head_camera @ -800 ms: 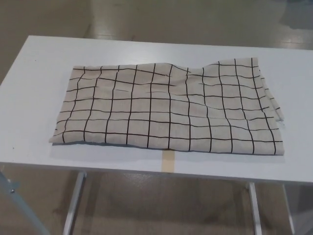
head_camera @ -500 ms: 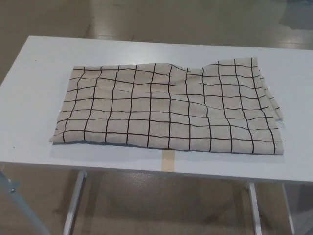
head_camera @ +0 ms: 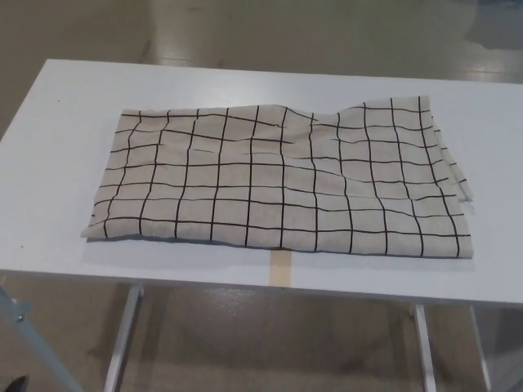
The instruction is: Use the left hand to fold a white towel with checkered patterns in half.
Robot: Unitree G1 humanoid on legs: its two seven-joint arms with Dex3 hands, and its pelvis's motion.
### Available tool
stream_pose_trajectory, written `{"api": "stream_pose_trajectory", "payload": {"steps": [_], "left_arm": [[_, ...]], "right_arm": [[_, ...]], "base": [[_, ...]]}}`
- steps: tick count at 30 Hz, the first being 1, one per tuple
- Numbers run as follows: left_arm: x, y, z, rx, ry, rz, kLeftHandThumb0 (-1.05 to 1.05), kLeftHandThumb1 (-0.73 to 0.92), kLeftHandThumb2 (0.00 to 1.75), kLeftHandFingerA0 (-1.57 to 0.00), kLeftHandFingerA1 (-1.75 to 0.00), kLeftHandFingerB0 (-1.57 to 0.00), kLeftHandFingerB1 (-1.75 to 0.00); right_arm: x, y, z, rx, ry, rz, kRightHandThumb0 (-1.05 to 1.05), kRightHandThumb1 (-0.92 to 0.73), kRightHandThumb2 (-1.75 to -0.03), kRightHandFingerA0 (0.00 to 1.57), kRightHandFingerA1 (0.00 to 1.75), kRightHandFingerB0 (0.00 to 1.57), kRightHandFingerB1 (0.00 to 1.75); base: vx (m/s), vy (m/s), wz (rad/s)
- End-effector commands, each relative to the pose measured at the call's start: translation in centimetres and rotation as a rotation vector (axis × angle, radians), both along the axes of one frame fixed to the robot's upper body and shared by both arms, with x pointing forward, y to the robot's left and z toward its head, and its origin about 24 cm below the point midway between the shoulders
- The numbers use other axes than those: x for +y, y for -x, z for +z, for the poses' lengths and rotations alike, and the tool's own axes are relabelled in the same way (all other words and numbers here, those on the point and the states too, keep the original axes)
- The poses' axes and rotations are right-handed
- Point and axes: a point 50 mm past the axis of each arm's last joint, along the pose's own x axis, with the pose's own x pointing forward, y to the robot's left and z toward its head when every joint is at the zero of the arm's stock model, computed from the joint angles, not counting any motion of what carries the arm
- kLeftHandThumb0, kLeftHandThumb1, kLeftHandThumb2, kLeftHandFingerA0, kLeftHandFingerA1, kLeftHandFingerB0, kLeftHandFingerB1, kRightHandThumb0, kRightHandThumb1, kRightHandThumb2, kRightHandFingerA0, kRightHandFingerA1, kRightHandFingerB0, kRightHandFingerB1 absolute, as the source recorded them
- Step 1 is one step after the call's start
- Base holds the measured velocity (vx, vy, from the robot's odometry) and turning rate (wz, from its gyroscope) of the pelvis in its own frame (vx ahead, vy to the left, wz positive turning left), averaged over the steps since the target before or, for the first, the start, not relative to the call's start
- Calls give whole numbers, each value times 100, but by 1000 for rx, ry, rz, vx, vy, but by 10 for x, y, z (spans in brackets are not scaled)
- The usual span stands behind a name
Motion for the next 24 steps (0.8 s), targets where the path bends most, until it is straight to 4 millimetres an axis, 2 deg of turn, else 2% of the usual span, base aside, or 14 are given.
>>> {"api": "stream_pose_trajectory", "payload": {"steps": [1,2,4,5,6,7,9,14,16,18,21,22,23,24], "left_arm": [[-21,-6,79,-297,-518,-170,-38,43,60,0,-9,0,-5],[-24,-9,86,-323,-562,-192,-47,31,67,0,-12,0,-8],[-27,-14,96,-363,-619,-224,-43,29,64,0,-16,0,-5],[-35,-27,110,-426,-696,-277,-36,28,65,0,-29,0,-19],[-37,-31,114,-446,-724,-293,-36,28,65,0,-29,0,-19],[-40,-37,116,-454,-742,-316,-35,28,66,0,-33,0,-25],[-46,-47,118,-445,-778,-364,-38,29,66,0,-25,-7,-25],[-62,-74,122,-375,-880,-469,-43,32,67,-2,-23,-7,-28],[-64,-77,122,-367,-890,-481,-43,32,67,-2,-23,-8,-29],[-72,-95,120,-308,-946,-534,-46,33,66,-5,-21,-8,-27],[-75,-103,120,-285,-967,-553,-47,34,67,-4,-20,-8,-26],[-77,-112,121,-262,-991,-563,-47,43,57,-4,-18,-10,-23],[-81,-126,121,-218,-1041,-575,-49,37,68,-2,-16,-4,-25],[-83,-133,120,-193,-1072,-578,-49,37,68,-2,-16,-4,-25]], "right_arm": [[12,9,-7,-17,92,140,-32,-72,-61,23,48,19,38],[12,10,-8,-5,108,151,-31,-73,-61,24,47,19,38],[11,11,-10,7,125,162,-31,-73,-61,26,46,20,38],[10,11,-13,21,132,170,-30,-73,-61,27,46,19,38],[10,11,-14,24,134,173,-30,-73,-61,27,46,19,38],[10,12,-15,24,137,180,-31,-73,-61,28,46,19,38],[12,13,-16,24,129,187,-30,-73,-61,28,46,19,38],[12,15,-17,20,127,178,-30,-73,-61,29,47,19,38],[13,17,-18,22,126,177,-30,-73,-61,29,47,19,38],[13,18,-18,24,118,171,-28,-73,-61,29,47,19,38],[13,18,-18,20,113,166,-27,-74,-61,28,47,19,38],[12,16,-18,17,110,163,-23,-52,-95,24,58,11,50],[12,14,-17,12,107,159,-22,-52,-95,24,58,11,50],[12,13,-17,11,105,157,-22,-52,-95,24,58,11,50]], "base": [[0,0,0],[0,0,0],[0,0,0],[0,0,0],[0,0,0],[0,0,0],[0,0,0],[0,0,0],[0,0,0],[0,0,0],[0,0,0],[0,0,0],[0,0,0],[0,0,0]]}}
